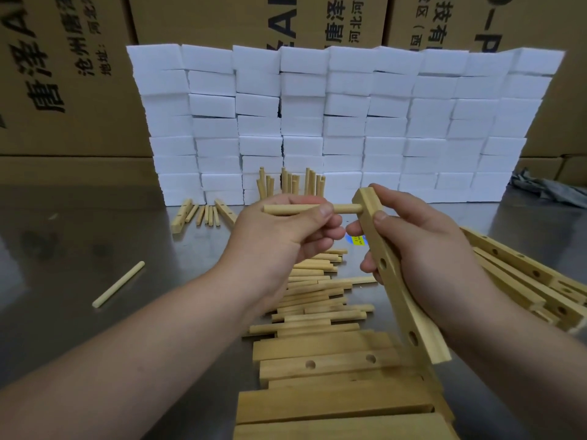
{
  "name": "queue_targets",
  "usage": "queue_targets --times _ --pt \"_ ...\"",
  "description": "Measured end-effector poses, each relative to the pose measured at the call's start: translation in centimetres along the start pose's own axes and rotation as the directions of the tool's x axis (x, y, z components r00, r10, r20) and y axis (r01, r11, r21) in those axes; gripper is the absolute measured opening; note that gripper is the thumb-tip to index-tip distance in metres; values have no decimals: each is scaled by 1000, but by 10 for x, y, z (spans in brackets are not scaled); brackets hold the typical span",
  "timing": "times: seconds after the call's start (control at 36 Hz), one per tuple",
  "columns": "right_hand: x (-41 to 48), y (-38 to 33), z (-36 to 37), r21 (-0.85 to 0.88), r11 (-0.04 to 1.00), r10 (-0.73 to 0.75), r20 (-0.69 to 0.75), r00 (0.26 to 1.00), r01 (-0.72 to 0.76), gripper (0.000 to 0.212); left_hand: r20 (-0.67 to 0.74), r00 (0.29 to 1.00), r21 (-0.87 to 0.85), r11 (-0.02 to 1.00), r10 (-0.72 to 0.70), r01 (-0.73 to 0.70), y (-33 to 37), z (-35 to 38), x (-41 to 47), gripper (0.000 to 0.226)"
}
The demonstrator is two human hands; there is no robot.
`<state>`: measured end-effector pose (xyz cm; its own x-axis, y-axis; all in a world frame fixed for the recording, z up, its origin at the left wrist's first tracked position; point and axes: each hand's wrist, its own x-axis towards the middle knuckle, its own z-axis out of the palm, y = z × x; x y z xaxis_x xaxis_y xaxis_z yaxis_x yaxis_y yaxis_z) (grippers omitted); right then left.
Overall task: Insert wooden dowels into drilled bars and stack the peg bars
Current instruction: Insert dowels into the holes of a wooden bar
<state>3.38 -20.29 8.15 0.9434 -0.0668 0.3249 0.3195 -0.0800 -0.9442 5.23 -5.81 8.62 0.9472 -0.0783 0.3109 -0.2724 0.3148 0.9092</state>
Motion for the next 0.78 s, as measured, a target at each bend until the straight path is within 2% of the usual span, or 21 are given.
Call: queue_targets --times 0.14,0.19,0.22,0.25,0.31,0.36,0.39,0.42,0.5,0.56,0.64,0.78 --pt "3 1 0 11 997 80 -18 997 -80 35 46 999 357 933 26 -40 15 -11 6 10" --pt "5 1 -2 -8 997 77 -48 996 -78 35 30 991 509 851 134 -130 18 -17 9 13" --pt "6 0 -4 -18 997 73 -62 995 -74 35 50 979 598 778 200 -190 19 -20 10 15" --pt "7 0 -5 -28 997 68 -67 995 -70 34 104 961 696 672 254 -253 21 -21 10 16" --pt "7 0 -6 -50 997 61 -47 997 -63 34 272 919 869 336 287 -362 24 -23 8 13" --pt "6 1 -4 -72 995 64 -16 998 -65 33 403 880 909 5 250 -418 22 -22 8 32" --pt "6 1 -4 -78 995 69 -8 998 -69 33 439 867 898 -87 234 -431 21 -22 8 42" --pt "6 2 -3 -81 994 72 -6 997 -73 34 455 861 891 -123 227 -438 21 -22 9 48" --pt "5 3 -4 -101 993 60 3 998 -60 36 479 852 877 -91 211 -471 18 -22 9 45" --pt "4 3 -4 -119 992 33 -2 999 -33 37 451 865 886 5 218 -463 14 -23 7 34" --pt "4 4 -3 -128 992 7 -11 1000 -9 39 370 906 899 166 206 -405 7 -22 4 35" --pt "4 6 -4 -147 989 -1 0 1000 1 40 236 967 872 418 93 -253 3 -23 10 32"
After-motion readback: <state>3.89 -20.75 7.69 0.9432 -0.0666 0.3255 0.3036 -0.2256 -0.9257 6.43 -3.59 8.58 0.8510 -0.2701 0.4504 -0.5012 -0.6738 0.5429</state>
